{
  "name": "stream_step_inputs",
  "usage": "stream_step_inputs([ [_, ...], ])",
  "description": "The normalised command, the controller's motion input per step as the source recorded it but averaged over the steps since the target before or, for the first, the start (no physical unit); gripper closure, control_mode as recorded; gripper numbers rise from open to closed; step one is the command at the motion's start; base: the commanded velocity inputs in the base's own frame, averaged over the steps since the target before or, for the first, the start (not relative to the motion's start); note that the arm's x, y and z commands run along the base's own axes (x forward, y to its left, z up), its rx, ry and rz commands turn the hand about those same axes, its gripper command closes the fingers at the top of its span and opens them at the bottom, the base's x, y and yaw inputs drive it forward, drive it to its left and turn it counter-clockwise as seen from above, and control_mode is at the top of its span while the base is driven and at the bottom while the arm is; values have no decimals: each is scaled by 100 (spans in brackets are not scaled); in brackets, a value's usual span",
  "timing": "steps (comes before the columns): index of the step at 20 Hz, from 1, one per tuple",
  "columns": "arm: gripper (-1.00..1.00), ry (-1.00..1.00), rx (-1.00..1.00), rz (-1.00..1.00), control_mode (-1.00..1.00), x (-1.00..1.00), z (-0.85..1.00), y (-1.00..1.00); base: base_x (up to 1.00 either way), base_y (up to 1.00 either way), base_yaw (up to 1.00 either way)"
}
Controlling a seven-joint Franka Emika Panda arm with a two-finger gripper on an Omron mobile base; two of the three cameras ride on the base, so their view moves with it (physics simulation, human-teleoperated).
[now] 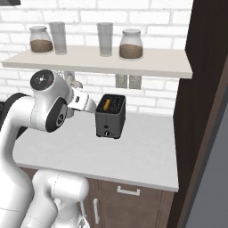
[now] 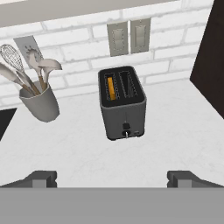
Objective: Start the toaster. Once the lever pops up, take the bread to the plate on the dining counter.
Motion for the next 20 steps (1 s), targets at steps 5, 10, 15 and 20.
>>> stream_step_inputs([
  [5, -100, 0, 0, 0, -100, 0, 0, 0, 0, 0, 0],
  [10, -100, 0, 0, 0, -100, 0, 0, 0, 0, 0, 0],
  [15, -100, 0, 0, 0, -100, 0, 0, 0, 0, 0, 0],
  [20, -100, 0, 0, 0, -100, 0, 0, 0, 0, 0, 0],
])
